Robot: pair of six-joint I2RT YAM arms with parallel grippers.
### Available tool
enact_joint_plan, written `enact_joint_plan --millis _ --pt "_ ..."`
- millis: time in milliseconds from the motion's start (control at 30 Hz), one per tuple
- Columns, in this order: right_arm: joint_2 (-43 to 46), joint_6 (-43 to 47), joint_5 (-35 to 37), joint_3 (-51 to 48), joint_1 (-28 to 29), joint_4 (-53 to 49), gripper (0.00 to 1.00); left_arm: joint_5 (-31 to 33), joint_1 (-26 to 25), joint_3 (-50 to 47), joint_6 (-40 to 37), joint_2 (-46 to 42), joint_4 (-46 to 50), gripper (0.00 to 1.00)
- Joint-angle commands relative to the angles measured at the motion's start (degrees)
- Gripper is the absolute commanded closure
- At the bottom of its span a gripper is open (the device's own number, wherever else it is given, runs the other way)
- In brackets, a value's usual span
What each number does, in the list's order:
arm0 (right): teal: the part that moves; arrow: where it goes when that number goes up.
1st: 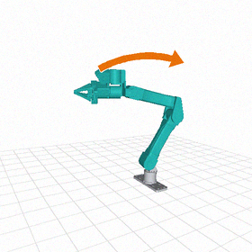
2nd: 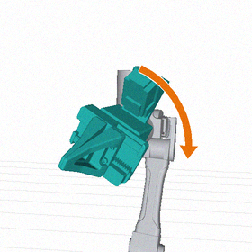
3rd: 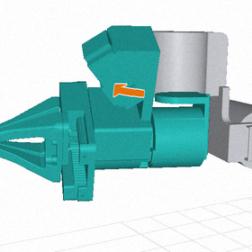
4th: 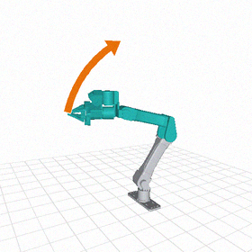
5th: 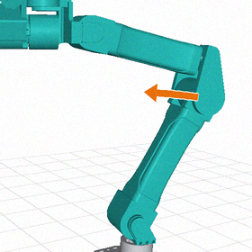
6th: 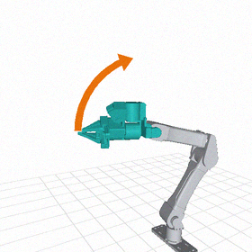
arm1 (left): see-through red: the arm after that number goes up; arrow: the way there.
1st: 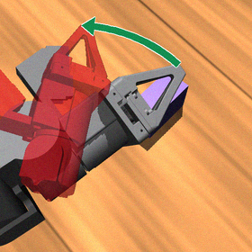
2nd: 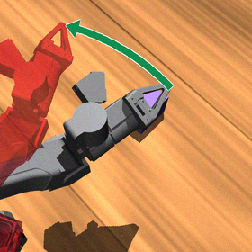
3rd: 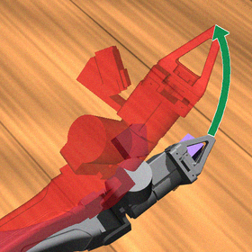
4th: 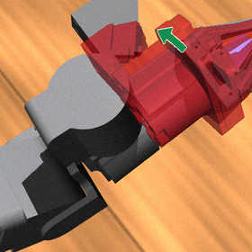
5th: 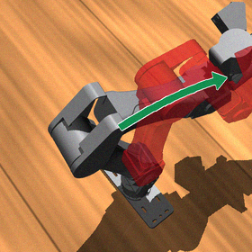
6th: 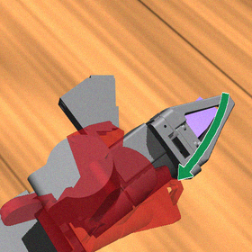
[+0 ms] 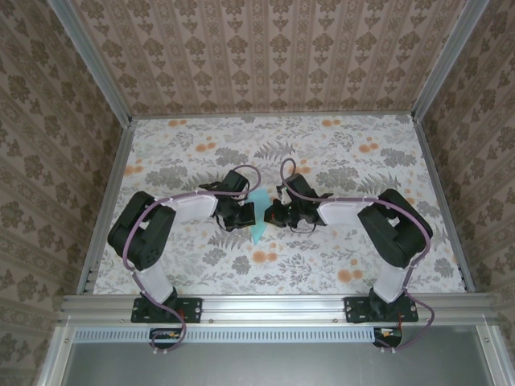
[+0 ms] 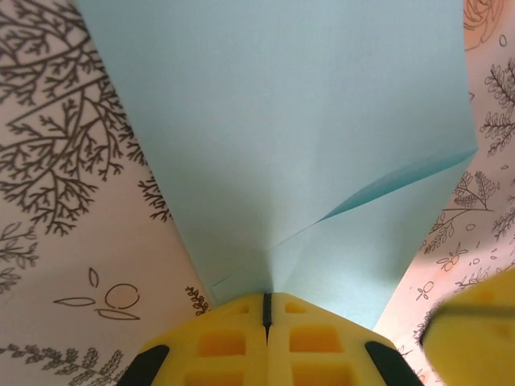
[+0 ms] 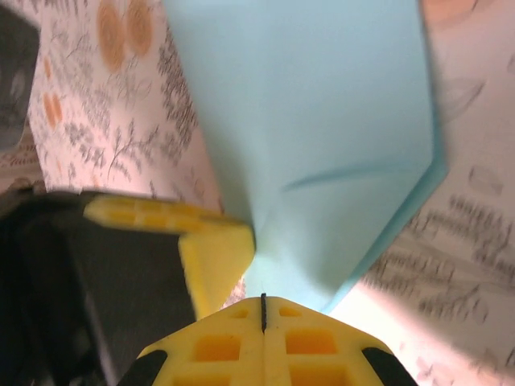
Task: Fold a paper plane with a square sheet of paper (pick it up from the middle)
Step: Third fold the triangle at the center of the table.
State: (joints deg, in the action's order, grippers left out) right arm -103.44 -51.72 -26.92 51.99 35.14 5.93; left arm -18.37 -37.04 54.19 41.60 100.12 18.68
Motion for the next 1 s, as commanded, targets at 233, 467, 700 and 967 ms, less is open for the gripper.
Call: enact_joint_plan --millis 233,467,700,967 --pt "-6.8 2.79 5.78 5.5 -1.12 -5.83 0.99 4.09 1.96 0.99 -11.33 0.99 4.07 1.0" --pt "-2.6 -3.31 13.21 -0.35 -0.88 -8.53 1.0 1.9 1.91 1.36 -7.26 -3.59 2.37 0.99" --pt "2.79 -16.6 20.45 -5.63 -0.42 -12.65 1.0 1.87 -1.92 -5.62 6.35 -11.92 -6.95 0.82" --pt "3.62 -20.65 21.61 -6.44 -0.45 -13.34 1.0 -1.24 -7.05 -9.24 16.18 -10.8 -18.55 0.86"
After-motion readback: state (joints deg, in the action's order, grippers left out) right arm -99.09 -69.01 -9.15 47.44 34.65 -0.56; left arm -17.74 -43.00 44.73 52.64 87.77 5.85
